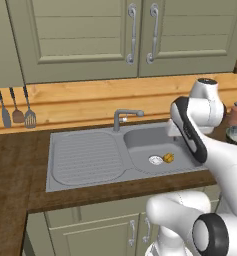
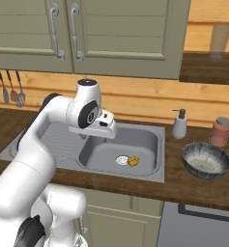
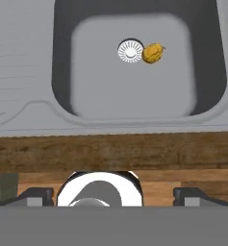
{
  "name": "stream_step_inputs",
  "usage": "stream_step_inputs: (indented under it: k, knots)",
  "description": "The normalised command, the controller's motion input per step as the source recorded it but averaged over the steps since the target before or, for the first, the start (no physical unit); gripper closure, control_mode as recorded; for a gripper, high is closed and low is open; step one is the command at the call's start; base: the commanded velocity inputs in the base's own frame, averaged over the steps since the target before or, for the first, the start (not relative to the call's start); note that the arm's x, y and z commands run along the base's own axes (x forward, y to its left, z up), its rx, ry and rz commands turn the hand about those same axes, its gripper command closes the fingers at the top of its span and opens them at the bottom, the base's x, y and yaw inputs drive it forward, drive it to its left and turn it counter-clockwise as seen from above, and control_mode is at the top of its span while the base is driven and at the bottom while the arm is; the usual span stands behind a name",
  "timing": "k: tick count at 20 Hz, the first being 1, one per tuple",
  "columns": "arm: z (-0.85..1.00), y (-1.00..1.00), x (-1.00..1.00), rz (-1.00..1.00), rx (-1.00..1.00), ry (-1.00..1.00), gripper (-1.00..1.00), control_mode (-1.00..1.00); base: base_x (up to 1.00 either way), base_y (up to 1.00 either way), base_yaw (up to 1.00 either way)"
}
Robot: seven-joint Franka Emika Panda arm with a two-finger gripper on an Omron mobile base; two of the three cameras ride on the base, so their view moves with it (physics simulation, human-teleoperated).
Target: Pick the squash from the sink and place it in the bowl. Then pick the bowl and place it in the microwave. Then close the microwave door and press the start button.
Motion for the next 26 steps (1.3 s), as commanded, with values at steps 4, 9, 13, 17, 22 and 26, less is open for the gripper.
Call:
stream_step_inputs:
  k: [4, 9, 13, 17, 22, 26]
  knots:
    - [-0.32, -0.65, 0.4, -0.01, 0.02, 0.05, -1.0, -1.0, 0.0, 0.0, 0.0]
    - [-0.46, -0.58, 0.43, -0.04, 0.07, 0.0, -1.0, -1.0, 0.0, 0.0, 0.0]
    - [-0.46, -0.31, 0.59, -0.09, 0.14, 0.0, -1.0, -1.0, 0.0, 0.0, 0.0]
    - [-0.31, -0.08, 0.54, -0.15, 0.05, 0.06, -1.0, -1.0, 0.0, 0.0, 0.0]
    - [-0.42, 0.01, 0.67, -0.23, 0.0, 0.08, -1.0, -1.0, 0.0, 0.0, 0.0]
    - [-0.34, -0.03, 0.38, -0.14, 0.0, 0.09, -1.0, -1.0, 0.0, 0.0, 0.0]
